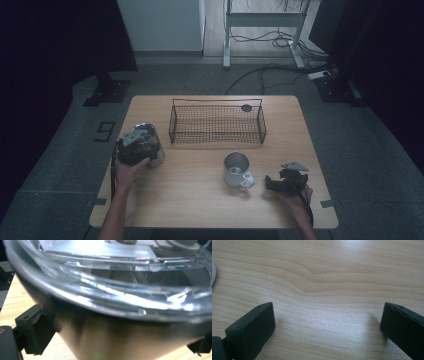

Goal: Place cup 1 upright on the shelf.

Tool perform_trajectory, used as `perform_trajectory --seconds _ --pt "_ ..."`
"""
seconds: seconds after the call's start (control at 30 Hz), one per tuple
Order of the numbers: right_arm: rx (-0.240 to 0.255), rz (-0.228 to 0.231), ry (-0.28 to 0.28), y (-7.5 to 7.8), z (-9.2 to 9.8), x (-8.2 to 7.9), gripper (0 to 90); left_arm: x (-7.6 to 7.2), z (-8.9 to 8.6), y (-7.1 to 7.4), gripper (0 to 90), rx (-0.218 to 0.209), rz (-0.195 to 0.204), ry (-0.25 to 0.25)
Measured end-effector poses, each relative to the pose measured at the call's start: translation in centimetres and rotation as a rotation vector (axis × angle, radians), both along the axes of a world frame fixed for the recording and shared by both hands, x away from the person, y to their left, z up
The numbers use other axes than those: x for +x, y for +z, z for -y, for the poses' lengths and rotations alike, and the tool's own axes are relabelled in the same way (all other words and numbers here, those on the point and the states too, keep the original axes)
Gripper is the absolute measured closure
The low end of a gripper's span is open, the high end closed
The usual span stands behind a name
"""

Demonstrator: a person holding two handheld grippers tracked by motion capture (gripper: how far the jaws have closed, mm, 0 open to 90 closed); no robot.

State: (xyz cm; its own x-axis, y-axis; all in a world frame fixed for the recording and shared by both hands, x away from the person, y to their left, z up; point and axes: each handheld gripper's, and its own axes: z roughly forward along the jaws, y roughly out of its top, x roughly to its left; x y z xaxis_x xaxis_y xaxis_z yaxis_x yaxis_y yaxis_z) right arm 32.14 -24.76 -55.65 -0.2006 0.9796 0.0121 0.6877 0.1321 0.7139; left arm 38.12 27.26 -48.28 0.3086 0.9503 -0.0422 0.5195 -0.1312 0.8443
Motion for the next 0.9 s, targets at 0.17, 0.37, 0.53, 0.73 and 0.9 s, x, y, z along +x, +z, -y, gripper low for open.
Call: perform_trajectory --seconds 0.17,0.37,0.53,0.73,0.9 --pt "-0.001 -0.001 -0.001 0.0 0.0 0.0 0.0 -0.2 0.0 0.2 4.0 -0.001 0.001 0.005" --pt "-0.001 -0.001 -0.001 0.0 0.0 0.0 0.0 -0.5 -0.1 0.8 4.1 -0.031 0.015 0.002" --pt "0.000 0.000 0.000 0.0 0.0 0.0 0.0 -1.0 0.2 1.7 4.1 -0.022 0.034 -0.007" --pt "0.000 0.000 0.000 0.0 0.0 0.0 0.0 -1.3 0.6 2.7 4.1 -0.017 0.044 -0.015" --pt "0.000 0.000 0.000 0.0 0.0 0.0 0.0 -1.3 0.9 3.2 4.1 -0.004 0.047 -0.018"
